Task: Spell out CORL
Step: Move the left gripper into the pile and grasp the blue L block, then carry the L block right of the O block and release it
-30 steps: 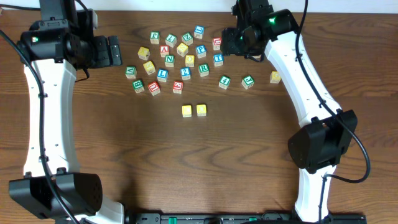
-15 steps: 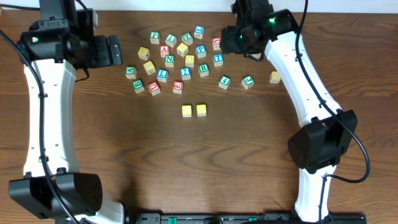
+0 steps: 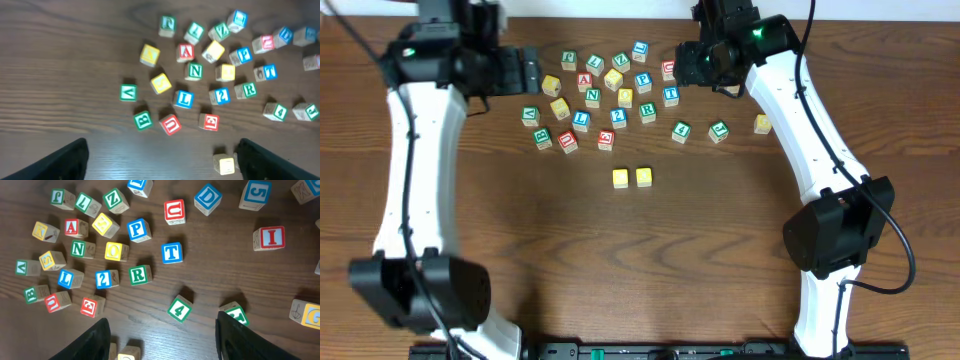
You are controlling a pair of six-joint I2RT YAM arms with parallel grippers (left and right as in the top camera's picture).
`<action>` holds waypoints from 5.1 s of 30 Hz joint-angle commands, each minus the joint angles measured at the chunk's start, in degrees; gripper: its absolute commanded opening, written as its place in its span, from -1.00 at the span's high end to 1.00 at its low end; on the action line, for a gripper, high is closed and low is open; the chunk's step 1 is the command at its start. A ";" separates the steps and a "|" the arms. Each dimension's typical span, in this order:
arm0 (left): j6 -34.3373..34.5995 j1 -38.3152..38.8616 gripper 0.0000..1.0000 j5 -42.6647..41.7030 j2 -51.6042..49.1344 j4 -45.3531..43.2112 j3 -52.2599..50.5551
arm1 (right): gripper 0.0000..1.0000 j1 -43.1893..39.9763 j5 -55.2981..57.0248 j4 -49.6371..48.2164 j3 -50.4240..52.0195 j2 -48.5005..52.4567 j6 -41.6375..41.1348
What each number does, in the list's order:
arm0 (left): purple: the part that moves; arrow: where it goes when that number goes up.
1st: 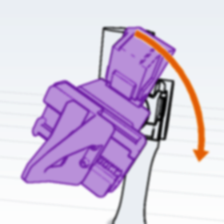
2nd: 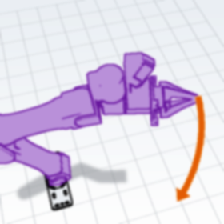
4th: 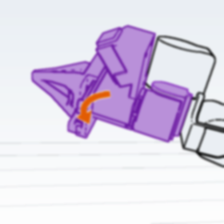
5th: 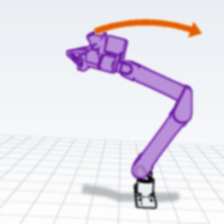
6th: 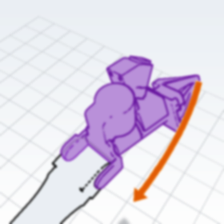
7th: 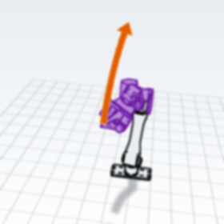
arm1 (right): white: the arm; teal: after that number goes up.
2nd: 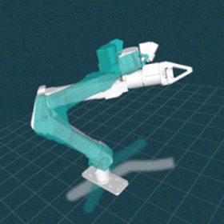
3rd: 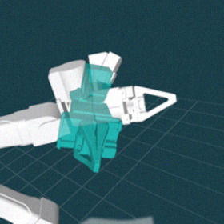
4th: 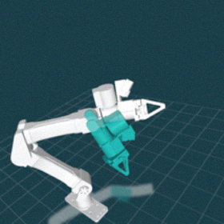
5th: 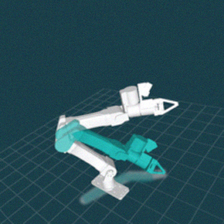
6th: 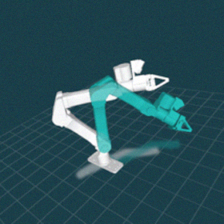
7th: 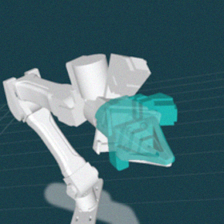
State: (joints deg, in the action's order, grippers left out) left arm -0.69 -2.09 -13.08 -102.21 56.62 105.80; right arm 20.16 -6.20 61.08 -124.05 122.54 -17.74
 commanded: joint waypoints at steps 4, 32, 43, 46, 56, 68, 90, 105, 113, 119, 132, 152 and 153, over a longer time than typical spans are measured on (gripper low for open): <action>0.98 3.13 -0.73 -0.02 -8.61 -0.83 0.92 | -0.25 -2.54 0.24 0.92 0.15 0.48 0.63; 2.25 8.57 -0.63 3.96 -21.66 -11.52 0.79 | -0.29 -4.37 0.26 2.38 0.15 0.48 1.31; 2.25 11.08 -0.60 8.92 -22.16 -10.93 -1.99 | -0.30 -4.33 0.26 2.56 0.15 0.48 1.31; 2.25 11.08 -0.60 8.90 -22.18 -12.39 -3.48 | -0.30 -4.33 0.26 2.56 0.15 0.48 1.29; 2.25 11.96 -0.52 10.21 -22.32 -15.45 -4.68 | -0.30 -4.33 0.26 2.64 0.15 0.48 1.29; 2.27 13.16 -0.30 10.21 -26.95 -16.46 -5.25 | -0.31 -4.26 0.26 2.89 0.15 0.48 1.29; 2.49 13.16 0.49 11.23 -25.66 -16.41 -5.01 | -0.33 -4.26 0.28 2.82 0.15 0.48 1.75; 9.55 15.65 0.49 11.17 -10.73 -9.18 -5.01 | -0.34 -6.25 2.86 1.07 0.15 0.48 2.08; 21.75 26.80 0.49 11.19 -9.77 -0.42 -5.09 | -0.35 -14.71 2.80 1.57 0.15 0.48 1.95; 26.86 35.12 0.49 11.26 -9.92 -0.35 -6.54 | -0.36 -17.77 2.80 2.69 0.15 0.48 1.95; 34.25 42.91 0.49 14.25 -14.80 -8.09 -12.57 | -0.38 -18.21 2.84 3.65 0.15 0.48 1.99; 40.46 41.48 0.48 18.75 -21.88 -12.07 -12.57 | -0.40 -18.18 2.84 4.50 0.15 0.48 2.16; 40.46 41.38 0.47 18.73 -21.90 -12.22 -12.57 | -0.40 -18.21 2.84 4.50 0.15 0.48 2.16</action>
State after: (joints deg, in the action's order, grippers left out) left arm 39.03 39.86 4.49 -123.57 44.56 93.45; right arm 2.04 -3.60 65.39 -124.05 122.54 -16.21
